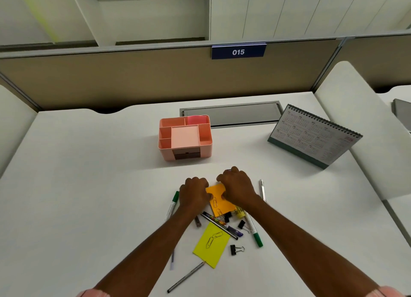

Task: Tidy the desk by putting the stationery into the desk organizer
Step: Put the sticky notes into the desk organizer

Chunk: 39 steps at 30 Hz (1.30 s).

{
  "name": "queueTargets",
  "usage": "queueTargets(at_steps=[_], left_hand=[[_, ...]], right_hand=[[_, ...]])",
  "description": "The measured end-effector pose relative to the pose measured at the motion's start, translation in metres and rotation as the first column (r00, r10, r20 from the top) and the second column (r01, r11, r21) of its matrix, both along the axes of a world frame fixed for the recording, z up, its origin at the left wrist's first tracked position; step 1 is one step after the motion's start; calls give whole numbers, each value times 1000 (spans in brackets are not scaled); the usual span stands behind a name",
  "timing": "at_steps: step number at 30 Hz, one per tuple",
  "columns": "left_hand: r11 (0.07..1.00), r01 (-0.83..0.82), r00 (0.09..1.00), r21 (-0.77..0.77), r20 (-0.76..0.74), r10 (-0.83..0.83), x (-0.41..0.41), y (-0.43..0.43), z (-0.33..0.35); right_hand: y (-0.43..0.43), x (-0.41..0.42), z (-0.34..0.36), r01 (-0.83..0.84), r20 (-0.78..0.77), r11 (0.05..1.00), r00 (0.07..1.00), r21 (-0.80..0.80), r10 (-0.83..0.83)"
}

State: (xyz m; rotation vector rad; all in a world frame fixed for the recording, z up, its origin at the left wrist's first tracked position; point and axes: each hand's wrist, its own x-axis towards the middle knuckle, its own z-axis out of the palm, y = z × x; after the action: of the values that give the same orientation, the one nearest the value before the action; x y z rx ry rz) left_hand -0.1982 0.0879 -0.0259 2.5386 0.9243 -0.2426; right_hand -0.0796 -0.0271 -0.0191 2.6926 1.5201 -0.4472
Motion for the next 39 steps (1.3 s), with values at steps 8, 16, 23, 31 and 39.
queueTargets(at_steps=[8, 16, 23, 31, 39], left_hand=[[996, -80, 994, -38, 73, 83, 3, -1, 8], [974, -144, 957, -173, 227, 182, 7, 12, 35], [986, -129, 873, -102, 460, 162, 10, 25, 66], [992, -119, 768, -33, 630, 113, 21, 50, 104], [984, -152, 674, 98, 738, 30, 38, 78, 130]], right_hand=[[-1, 1, 6, 81, -69, 986, 995, 142, -72], [1, 22, 30, 174, -220, 954, 968, 244, -120], [12, 39, 61, 198, -267, 893, 959, 405, -91], [34, 48, 96, 176, -171, 796, 981, 579, -92], [65, 62, 125, 162, -83, 725, 986, 670, -143]])
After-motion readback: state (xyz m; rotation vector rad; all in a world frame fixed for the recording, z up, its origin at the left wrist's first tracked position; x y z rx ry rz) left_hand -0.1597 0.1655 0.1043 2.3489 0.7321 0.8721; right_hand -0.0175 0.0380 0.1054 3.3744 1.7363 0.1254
